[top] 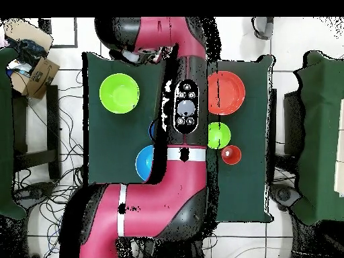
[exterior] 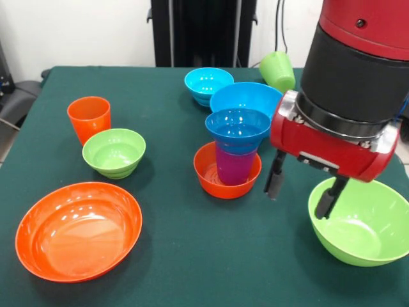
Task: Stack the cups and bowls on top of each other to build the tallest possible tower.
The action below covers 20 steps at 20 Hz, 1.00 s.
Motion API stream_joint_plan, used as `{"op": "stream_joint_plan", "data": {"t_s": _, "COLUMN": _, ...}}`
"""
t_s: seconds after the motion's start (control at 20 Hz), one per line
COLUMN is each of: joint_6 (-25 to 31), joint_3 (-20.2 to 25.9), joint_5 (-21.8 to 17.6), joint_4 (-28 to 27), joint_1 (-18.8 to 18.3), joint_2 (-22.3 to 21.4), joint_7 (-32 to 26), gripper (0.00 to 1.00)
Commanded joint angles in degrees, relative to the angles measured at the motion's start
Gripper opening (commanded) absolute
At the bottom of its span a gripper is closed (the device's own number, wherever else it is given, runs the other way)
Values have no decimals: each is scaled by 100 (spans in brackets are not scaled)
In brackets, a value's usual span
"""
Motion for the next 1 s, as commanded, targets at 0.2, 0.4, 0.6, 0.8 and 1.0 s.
{"op": "stream_joint_plan", "data": {"t_s": 0.2, "joint_6": 114, "joint_3": 457, "joint_5": 647, "joint_4": 1008, "joint_1": 97, "joint_2": -6, "joint_7": 295, "gripper": 100}}
{"op": "stream_joint_plan", "data": {"t_s": 0.4, "joint_6": -266, "joint_3": 222, "joint_5": 659, "joint_4": 1345, "joint_1": 154, "joint_2": -2, "joint_7": 328, "gripper": 100}}
{"op": "stream_joint_plan", "data": {"t_s": 0.6, "joint_6": -441, "joint_3": 87, "joint_5": 606, "joint_4": 1357, "joint_1": 167, "joint_2": 145, "joint_7": 425, "gripper": 100}}
{"op": "stream_joint_plan", "data": {"t_s": 0.8, "joint_6": -439, "joint_3": 11, "joint_5": 558, "joint_4": 1244, "joint_1": 141, "joint_2": 245, "joint_7": 474, "gripper": 100}}
{"op": "stream_joint_plan", "data": {"t_s": 1.0, "joint_6": -465, "joint_3": -33, "joint_5": 562, "joint_4": 1263, "joint_1": 113, "joint_2": 291, "joint_7": 460, "gripper": 100}}
